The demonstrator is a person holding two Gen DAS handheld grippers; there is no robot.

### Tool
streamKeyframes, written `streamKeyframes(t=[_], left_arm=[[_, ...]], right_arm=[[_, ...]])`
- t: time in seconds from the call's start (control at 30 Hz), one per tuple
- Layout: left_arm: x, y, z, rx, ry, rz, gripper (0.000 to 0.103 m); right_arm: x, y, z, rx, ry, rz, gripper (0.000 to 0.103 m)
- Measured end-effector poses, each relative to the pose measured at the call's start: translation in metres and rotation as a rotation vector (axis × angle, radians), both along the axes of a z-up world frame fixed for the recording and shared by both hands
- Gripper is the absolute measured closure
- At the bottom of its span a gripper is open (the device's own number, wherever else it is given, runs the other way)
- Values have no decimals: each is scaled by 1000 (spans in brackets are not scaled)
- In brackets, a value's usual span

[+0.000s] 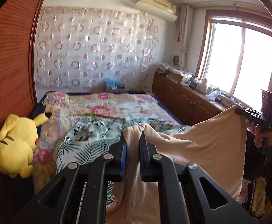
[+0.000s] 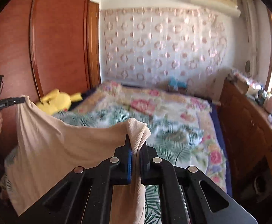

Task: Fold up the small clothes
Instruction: 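Lift the held edge with both tools and fold it over the shirt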

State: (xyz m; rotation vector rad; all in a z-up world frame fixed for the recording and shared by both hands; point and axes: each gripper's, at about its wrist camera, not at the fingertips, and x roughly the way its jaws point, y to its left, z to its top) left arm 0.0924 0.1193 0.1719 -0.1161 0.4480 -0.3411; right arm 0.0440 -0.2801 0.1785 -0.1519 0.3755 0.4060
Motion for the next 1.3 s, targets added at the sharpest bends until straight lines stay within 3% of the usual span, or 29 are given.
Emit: streamKeyframes(t=[0.2, 0.37, 0.6, 0.77, 0.9, 1.03, 1.17, 1.3], left_arm=[[-56, 10, 80, -16, -179, -3, 91], [-102, 18, 119, -4, -296, 11, 91], [-134, 34, 148, 33, -397, 72, 91], [-140, 42, 159, 35, -435, 99, 91], [-120, 45, 147, 43, -409, 127, 91], [-77, 44, 116, 55, -333, 155, 91], [-15, 45, 64, 72, -214, 190, 91], [55, 48, -10, 80, -70, 225, 89]], right_arm=[[-71, -17, 77, 50, -148, 15, 97], [-129, -26, 121, 41, -264, 14, 97], [-173, -35, 143, 42, -363, 16, 97], [-185, -32, 133, 37, -399, 27, 97], [-159, -23, 103, 25, -382, 18, 97], [-123, -14, 94, 3, -319, 4, 97], [-54, -5, 61, -15, -211, -8, 97], [38, 11, 10, -40, -66, -31, 97]])
